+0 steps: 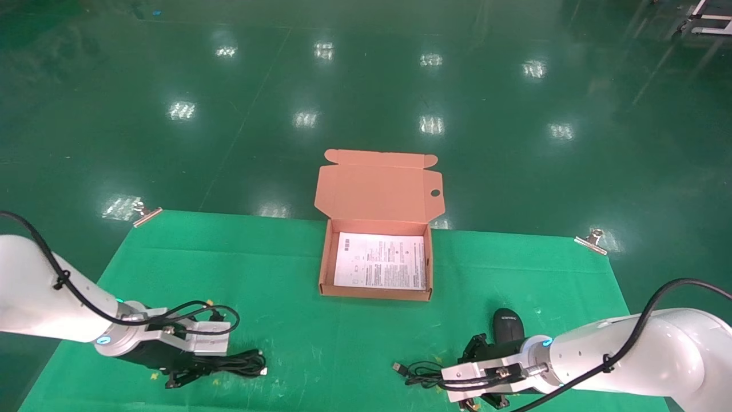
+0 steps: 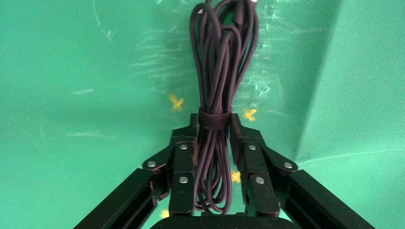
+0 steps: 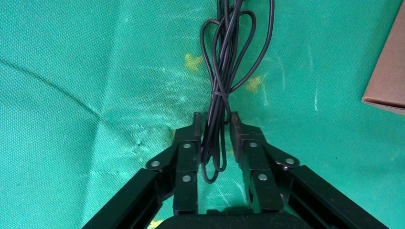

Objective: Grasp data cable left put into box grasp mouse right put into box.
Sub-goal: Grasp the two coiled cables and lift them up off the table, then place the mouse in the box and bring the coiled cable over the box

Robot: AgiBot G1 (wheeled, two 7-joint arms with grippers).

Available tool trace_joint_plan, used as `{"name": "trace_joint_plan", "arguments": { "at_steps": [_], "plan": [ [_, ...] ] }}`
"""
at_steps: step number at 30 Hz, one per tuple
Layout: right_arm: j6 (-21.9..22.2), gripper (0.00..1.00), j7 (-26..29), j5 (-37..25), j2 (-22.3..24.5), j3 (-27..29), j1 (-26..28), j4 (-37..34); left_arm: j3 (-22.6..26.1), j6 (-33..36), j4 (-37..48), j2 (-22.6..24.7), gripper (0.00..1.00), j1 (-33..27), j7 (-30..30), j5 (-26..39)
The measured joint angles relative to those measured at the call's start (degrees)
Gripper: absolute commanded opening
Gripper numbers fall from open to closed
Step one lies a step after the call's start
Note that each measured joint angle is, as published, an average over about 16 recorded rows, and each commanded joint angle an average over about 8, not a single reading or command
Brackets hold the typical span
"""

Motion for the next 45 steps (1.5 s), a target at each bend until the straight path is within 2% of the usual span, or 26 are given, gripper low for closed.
{"name": "trace_joint_plan", "arguments": {
  "at_steps": [7,13,20,28,36,45],
  "plan": [
    [0.0,0.00,0.0,0.1,0.2,0.1,0.1,0.2,0.0,0.1,-0.2,-0.2,0.00,-0.2,0.1,0.0],
    [0.3,0.00,0.8,0.5,2.1,1.2,1.2,2.3,-0.4,1.3,-3.4,-2.0,0.00,-1.7,0.5,-0.2],
    [1.0,0.00,4.5,0.4,6.4,4.1,4.6,7.6,-1.4,2.7,-13.4,-6.9,0.00,-5.1,-1.4,0.1],
    [3.9,0.00,10.1,-1.0,9.2,8.4,10.1,13.0,-3.0,0.8,-27.5,-11.6,0.00,-9.5,-8.1,3.6],
    [9.0,0.00,10.8,-1.0,4.8,11.4,16.2,11.9,-4.4,-5.3,-32.7,-10.4,0.00,-13.1,-14.4,8.8],
    [14.3,0.00,4.0,2.9,-4.8,13.0,23.0,2.8,-5.5,-11.9,-28.7,-5.0,0.00,-16.6,-15.3,12.1]
  ]
}}
